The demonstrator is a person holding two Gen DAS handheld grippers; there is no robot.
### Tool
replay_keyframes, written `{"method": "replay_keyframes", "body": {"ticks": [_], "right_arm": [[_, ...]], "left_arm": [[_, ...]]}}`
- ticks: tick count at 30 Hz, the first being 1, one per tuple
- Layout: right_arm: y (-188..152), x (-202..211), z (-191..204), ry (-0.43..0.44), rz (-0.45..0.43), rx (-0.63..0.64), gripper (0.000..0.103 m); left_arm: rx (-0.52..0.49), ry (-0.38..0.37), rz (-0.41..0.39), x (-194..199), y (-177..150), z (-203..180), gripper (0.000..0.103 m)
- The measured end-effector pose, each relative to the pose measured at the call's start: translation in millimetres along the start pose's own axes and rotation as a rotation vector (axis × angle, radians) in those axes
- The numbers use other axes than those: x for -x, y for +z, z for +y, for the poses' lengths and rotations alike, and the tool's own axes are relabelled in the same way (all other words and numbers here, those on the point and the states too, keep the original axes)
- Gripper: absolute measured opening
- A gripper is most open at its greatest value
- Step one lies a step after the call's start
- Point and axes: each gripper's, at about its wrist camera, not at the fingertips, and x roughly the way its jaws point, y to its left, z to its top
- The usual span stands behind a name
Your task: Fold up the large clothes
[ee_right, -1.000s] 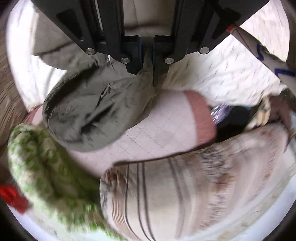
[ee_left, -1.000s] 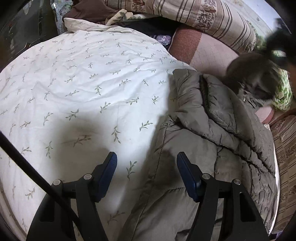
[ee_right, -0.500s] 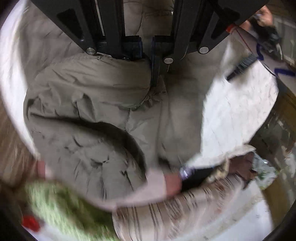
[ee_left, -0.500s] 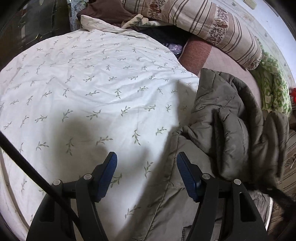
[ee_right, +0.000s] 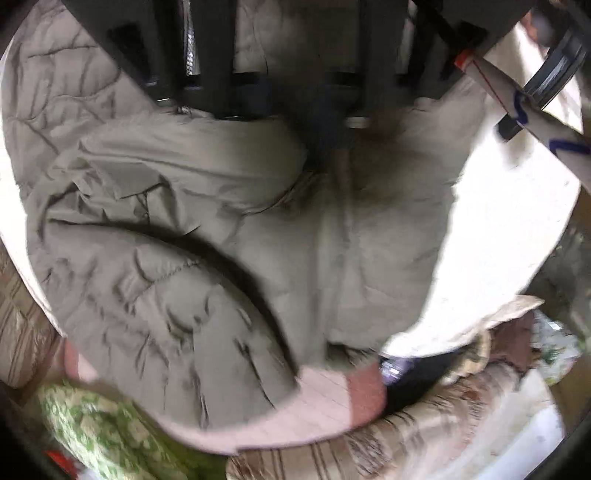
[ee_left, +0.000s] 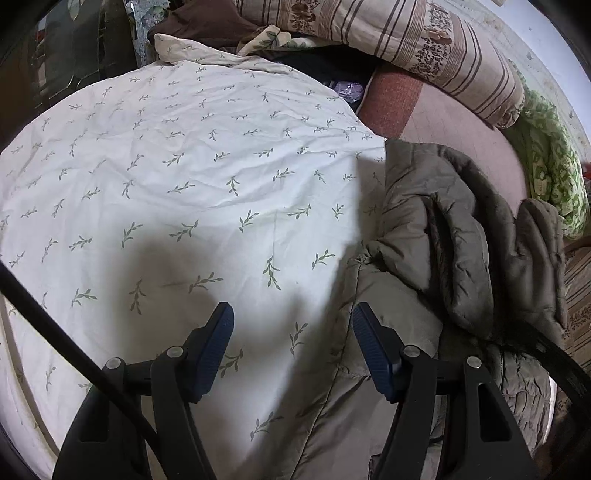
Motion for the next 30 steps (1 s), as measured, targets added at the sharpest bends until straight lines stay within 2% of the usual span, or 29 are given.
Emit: {"method": "replay_keyframes", "body": {"ticks": [2, 7, 9, 12, 16, 19, 21, 23, 24, 26, 29, 30], "right_arm": [[-6.0, 20.6, -3.1, -0.022, -0.017, 0.023, 0.064], [-14.1, 48.8, -15.6, 0.024, 0.026, 0.02, 0.066], [-8.0, 62.2, -22.3, 0.001, -0.01, 0.035, 0.066], [25.3, 73.7, -25.7, -0.094, -0.119, 0.065, 0.066], [80.8, 41.0, -34.6, -0.248, -0.181, 0.055, 0.066], [103.6, -9.0, -52.3, -0.31, -0.109, 0.006, 0.066], [94.3, -43.7, -65.5, -0.283, -0.002, -0.05, 0.066], [68.2, -76.4, -75.0, -0.243, 0.126, -0.073, 0.066], [54.2, -86.2, -75.2, -0.259, 0.135, -0.039, 0.066], [42.8, -86.1, -70.1, -0.287, 0.088, 0.035, 0.066], [52.8, -71.6, -70.6, -0.29, 0.084, 0.005, 0.065], [56.6, -59.1, -68.4, -0.285, 0.049, -0.01, 0.065]], "left_arm": [[0.002, -0.002, 0.001, 0.8, -0.2, 0.6, 0.066], [0.009, -0.006, 0.004, 1.9, -0.7, 1.9, 0.066], [0.012, -0.005, 0.003, 1.8, -0.4, 2.8, 0.066], [0.011, -0.003, 0.007, -0.1, -0.4, 2.3, 0.066], [-0.009, 0.009, 0.014, -2.9, -1.4, -0.7, 0.066], [-0.018, 0.019, 0.011, -4.4, -0.7, -1.9, 0.066], [-0.018, 0.017, 0.011, -4.7, 0.1, -1.7, 0.066], [-0.019, 0.012, 0.006, -4.5, 1.7, -2.4, 0.066], [-0.022, 0.013, 0.003, -4.6, 2.1, -3.4, 0.066], [-0.035, 0.018, 0.001, -4.7, 1.4, -6.9, 0.066], [-0.047, 0.016, 0.007, -4.3, -0.3, -9.7, 0.066], [-0.047, 0.017, 0.003, -2.9, -0.4, -9.5, 0.066]]}}
